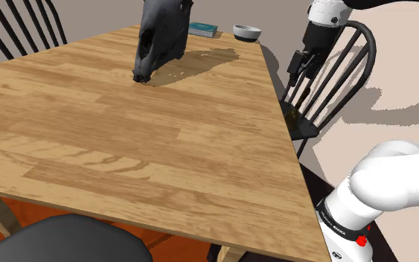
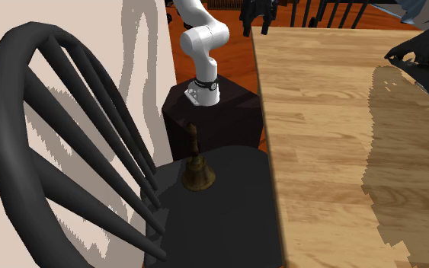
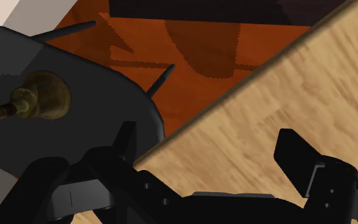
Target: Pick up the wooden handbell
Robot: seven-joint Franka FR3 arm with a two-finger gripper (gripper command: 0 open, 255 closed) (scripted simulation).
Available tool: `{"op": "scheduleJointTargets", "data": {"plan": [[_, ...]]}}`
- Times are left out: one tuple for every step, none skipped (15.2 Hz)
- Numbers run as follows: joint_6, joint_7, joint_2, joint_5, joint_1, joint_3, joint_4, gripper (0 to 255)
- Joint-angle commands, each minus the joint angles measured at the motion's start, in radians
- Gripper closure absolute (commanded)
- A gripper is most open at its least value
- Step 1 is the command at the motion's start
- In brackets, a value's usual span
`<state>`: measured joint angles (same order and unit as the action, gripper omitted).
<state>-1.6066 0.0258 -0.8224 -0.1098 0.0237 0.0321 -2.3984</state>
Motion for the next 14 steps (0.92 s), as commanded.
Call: {"op": "scheduleJointTargets", "data": {"plan": [[0.000,0.000,0.000,0.000,0.000,0.000,0.000,0],[-0.013,-0.023,0.012,-0.013,0.008,-0.023,-0.002,0],[-0.027,-0.046,0.025,-0.027,0.015,-0.047,-0.003,0],[-0.040,-0.069,0.039,-0.039,0.023,-0.070,-0.002,0],[-0.054,-0.092,0.055,-0.052,0.030,-0.093,0.000,0],[-0.068,-0.115,0.072,-0.063,0.037,-0.117,0.003,0],[-0.083,-0.138,0.091,-0.074,0.044,-0.140,0.007,0],[-0.097,-0.161,0.111,-0.085,0.050,-0.162,0.013,0],[-0.111,-0.183,0.132,-0.094,0.056,-0.185,0.019,0],[-0.125,-0.206,0.154,-0.103,0.062,-0.207,0.027,0],[-0.139,-0.229,0.177,-0.111,0.068,-0.230,0.037,0],[-0.153,-0.251,0.202,-0.117,0.072,-0.252,0.047,0],[-0.167,-0.274,0.227,-0.123,0.077,-0.274,0.059,0],[-0.181,-0.297,0.254,-0.127,0.081,-0.296,0.072,0]]}}
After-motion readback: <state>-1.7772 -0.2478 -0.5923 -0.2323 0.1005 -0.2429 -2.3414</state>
